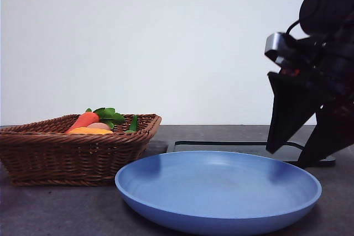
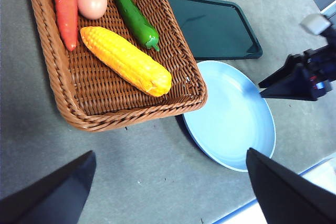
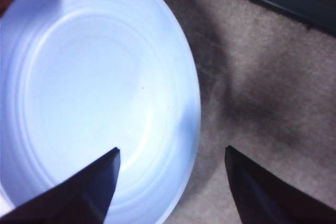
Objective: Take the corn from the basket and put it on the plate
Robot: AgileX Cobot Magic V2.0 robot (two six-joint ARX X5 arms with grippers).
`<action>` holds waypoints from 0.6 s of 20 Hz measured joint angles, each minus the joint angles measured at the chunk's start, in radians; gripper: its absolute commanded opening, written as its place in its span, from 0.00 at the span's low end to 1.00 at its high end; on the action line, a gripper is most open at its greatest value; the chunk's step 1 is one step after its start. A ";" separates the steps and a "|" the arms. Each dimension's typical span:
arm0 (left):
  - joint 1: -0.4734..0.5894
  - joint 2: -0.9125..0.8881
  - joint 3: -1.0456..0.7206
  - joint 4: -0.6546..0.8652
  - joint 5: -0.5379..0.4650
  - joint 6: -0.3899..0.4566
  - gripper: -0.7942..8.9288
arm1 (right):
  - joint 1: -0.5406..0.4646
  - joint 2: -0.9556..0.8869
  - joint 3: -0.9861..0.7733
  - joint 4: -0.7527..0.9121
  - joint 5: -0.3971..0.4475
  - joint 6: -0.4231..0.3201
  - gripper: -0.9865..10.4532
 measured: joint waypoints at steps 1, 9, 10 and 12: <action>0.000 0.000 0.000 0.000 0.000 0.000 0.56 | 0.002 0.010 0.000 0.005 0.000 0.000 0.32; 0.000 0.000 0.000 0.000 0.000 -0.012 0.56 | 0.018 0.047 0.001 0.035 0.000 0.000 0.23; 0.000 0.000 0.000 0.000 0.000 -0.012 0.56 | 0.021 0.050 0.001 0.035 0.000 0.000 0.21; 0.000 0.000 0.000 0.000 0.000 -0.012 0.56 | 0.026 0.056 0.001 0.035 0.000 0.000 0.18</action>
